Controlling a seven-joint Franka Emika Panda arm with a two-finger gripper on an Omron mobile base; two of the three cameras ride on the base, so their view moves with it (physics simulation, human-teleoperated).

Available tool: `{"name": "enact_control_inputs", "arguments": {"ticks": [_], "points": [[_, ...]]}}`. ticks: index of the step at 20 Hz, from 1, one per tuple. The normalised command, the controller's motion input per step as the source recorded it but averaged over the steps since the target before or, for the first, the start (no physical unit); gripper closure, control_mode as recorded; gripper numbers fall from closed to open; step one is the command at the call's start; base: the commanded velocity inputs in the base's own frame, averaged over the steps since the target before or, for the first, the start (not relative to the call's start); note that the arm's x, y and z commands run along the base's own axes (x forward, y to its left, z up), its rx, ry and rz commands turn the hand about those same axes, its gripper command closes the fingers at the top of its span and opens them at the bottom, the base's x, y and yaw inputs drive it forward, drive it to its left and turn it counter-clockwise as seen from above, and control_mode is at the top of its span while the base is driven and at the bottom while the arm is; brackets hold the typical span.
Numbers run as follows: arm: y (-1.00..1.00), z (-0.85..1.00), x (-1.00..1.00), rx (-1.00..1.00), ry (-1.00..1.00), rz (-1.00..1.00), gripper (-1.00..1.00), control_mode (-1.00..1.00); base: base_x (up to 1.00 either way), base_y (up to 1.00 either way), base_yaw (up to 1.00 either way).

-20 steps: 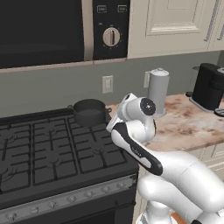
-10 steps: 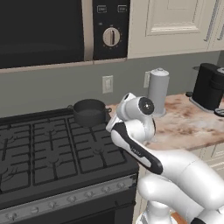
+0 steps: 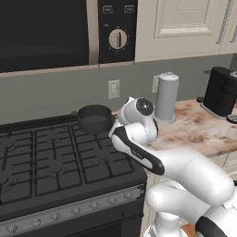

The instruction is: Move the pot and pan from the stove into the sink.

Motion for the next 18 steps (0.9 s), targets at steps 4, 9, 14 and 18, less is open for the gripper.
{"name": "enact_control_inputs", "arguments": {"ticks": [4,9,14,18], "points": [[0.26,-0.02,0.19,-0.15,0.18,-0.02,-1.00,-1.00,0.00,0.00,0.00],[0.29,-0.03,0.17,-0.15,0.16,-0.02,-1.00,-1.00,0.00,0.00,0.00],[0.10,0.00,0.01,-0.08,0.03,0.00,-1.00,-1.00,0.00,0.00,0.00],[0.00,0.00,0.01,0.00,0.00,0.00,-1.00,-1.00,0.00,0.00,0.00]]}}
